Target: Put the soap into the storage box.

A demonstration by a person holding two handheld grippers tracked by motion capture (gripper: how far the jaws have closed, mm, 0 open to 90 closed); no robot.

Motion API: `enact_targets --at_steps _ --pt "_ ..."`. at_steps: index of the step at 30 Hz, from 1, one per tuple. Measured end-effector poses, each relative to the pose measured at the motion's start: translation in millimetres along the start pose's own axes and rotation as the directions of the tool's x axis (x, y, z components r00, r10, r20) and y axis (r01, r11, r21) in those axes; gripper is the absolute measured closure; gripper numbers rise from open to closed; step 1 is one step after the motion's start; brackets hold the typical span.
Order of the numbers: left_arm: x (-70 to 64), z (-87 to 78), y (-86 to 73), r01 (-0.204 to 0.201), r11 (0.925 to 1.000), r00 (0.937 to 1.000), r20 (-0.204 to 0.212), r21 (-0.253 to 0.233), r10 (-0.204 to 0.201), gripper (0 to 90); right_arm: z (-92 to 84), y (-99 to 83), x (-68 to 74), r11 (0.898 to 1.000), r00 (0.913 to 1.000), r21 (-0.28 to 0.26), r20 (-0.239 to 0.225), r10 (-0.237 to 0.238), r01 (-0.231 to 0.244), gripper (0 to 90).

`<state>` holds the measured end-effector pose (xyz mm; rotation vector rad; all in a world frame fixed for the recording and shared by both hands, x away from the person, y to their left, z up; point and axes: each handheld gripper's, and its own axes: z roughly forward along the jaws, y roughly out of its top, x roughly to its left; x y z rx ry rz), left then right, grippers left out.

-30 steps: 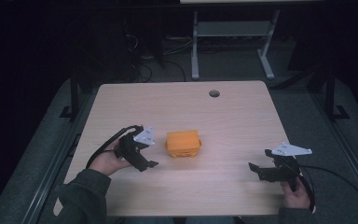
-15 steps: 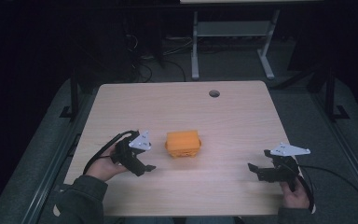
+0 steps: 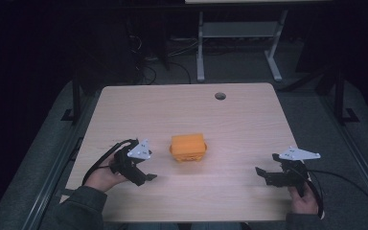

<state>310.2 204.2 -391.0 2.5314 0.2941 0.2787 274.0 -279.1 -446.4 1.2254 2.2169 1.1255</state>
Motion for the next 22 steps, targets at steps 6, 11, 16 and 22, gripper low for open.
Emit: enact_targets --at_steps 6,11,16,22 --pt "-2.1 -2.6 -6.1 0.007 1.0 0.9999 -0.007 -0.002 -0.007 17.8 -0.6 -0.2 0.0 1.0 1.0 -0.005 0.003 -0.001 0.001 13.9" --pt "-4.1 -2.6 -12.7 0.014 0.9999 0.9998 -0.013 0.006 -0.014 17.8 -1.1 -0.6 -0.3 1.0 1.0 -0.004 0.006 0.001 -0.001 13.9" --pt "-8.3 -2.3 -21.5 0.032 0.9995 0.9992 -0.023 -0.006 -0.032 17.8 -1.5 -0.8 -0.6 1.0 1.0 -0.007 0.008 0.002 -0.002 13.9" --pt "-16.2 1.2 -35.8 0.067 0.9968 0.9966 -0.046 -0.044 -0.069 17.9 -1.3 -1.0 -0.6 1.0 1.0 -0.005 0.008 0.005 -0.005 13.9"
